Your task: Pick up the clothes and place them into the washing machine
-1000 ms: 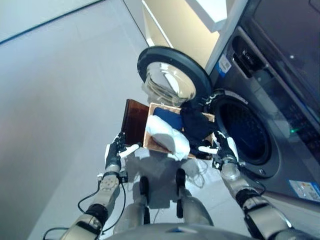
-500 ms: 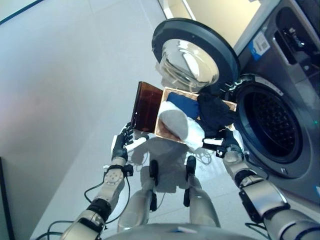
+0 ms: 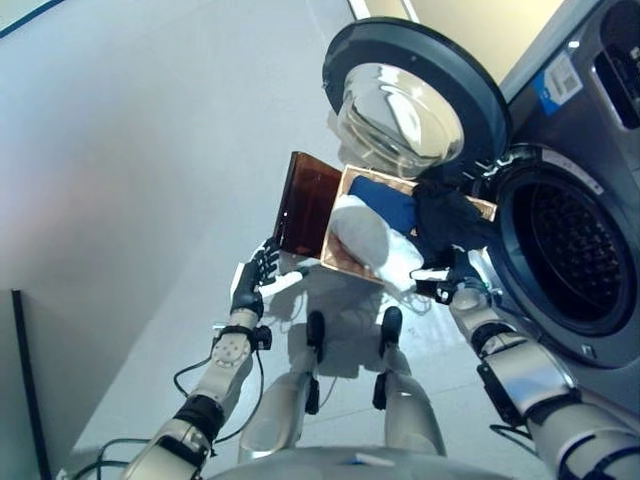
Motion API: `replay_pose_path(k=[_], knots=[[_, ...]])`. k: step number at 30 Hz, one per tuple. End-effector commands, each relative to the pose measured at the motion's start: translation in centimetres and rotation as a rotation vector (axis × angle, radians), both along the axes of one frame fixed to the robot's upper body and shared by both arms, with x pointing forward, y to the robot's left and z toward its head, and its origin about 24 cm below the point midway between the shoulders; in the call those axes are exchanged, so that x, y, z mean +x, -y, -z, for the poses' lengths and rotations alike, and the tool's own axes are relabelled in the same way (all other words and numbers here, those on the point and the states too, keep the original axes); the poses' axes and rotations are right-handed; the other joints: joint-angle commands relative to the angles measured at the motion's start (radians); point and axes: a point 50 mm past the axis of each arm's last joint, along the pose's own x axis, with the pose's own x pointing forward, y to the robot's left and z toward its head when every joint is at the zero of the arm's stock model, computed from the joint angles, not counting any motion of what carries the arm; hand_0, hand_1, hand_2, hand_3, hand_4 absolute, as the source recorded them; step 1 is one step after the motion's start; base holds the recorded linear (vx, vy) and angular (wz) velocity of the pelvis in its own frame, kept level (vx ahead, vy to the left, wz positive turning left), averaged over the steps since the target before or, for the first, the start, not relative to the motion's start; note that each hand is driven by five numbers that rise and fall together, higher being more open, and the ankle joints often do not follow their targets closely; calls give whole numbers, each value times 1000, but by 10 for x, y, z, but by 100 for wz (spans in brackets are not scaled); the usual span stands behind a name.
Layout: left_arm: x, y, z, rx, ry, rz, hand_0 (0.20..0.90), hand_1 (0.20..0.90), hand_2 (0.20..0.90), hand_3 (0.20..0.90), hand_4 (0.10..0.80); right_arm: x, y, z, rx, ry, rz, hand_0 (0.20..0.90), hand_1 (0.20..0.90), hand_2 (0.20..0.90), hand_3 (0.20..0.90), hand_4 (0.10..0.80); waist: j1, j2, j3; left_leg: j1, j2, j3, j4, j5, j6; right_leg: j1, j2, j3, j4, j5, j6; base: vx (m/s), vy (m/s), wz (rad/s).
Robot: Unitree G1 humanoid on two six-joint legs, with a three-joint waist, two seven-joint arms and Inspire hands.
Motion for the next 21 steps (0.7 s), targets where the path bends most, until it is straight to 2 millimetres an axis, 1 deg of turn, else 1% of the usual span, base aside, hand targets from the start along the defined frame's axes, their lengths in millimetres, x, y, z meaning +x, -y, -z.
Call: replay_pose_path(k=[1,5,6,7,8,9,10,11,16,21], knots=[[15,12,-30,11,161,83,900,900,900,900,800,27,-6,-31,-21,94,-43,900,900,900,900,800,25,-23,-35,-3,-64,-14,-8,-20,-49,-10,-108,37,-5,51,90,0,0,0],[15,14,-32,10,171,98,900,900,900,900,800,24,-5,-28,4,93,-27,900,900,900,900,800,33,-11,-39,-17,-73,-16,-8,-18,-49,-24,-116,37,-5,55,91,19,32,1],[15,14,-32,9,172,100,900,900,900,900,800,25,-6,-28,9,96,-26,744,744,744,744,688,34,-8,-40,-21,-74,-16,-8,-17,-50,-29,-118,37,-5,56,92,12,35,-1],[15,15,-32,10,171,100,900,900,900,900,800,25,-7,-28,12,99,-28,628,628,628,628,606,35,-6,-41,-25,-75,-15,-8,-17,-50,-33,-118,38,-5,56,93,0,0,0],[15,15,-32,10,171,100,900,900,900,900,800,25,-7,-28,12,99,-28,549,549,549,549,549,35,-6,-41,-26,-75,-15,-8,-17,-50,-33,-118,39,-5,56,93,12,24,-6],[15,15,-31,16,167,101,900,900,900,900,800,27,-10,-30,13,106,-39,373,373,373,373,424,35,-3,-41,-33,-76,-11,-8,-16,-51,-42,-120,40,-5,59,94,11,25,-6],[15,15,-31,16,167,101,900,900,900,900,800,28,-11,-31,13,113,-42,225,225,225,225,318,33,-1,-40,-36,-77,-9,-8,-15,-52,-45,-120,42,-5,60,94,11,25,-6],[15,15,-31,16,167,101,900,900,900,900,800,28,-11,-31,13,113,-42,200,200,200,200,300,33,-1,-41,-36,-77,-9,-8,-15,-52,-45,-120,42,-5,60,94,15,22,-4],[13,17,-29,14,162,100,900,900,900,900,800,27,-12,-28,29,118,-22,200,200,200,200,300,31,10,-41,-42,-81,-4,-8,-16,-53,-53,-124,46,-5,59,96,14,16,-4],[11,17,-27,13,153,99,900,900,900,900,800,27,-9,-31,29,127,-11,200,200,200,200,300,28,10,-47,-42,-84,-1,-8,-18,-52,-56,-127,50,-5,59,98,6,12,-3]])
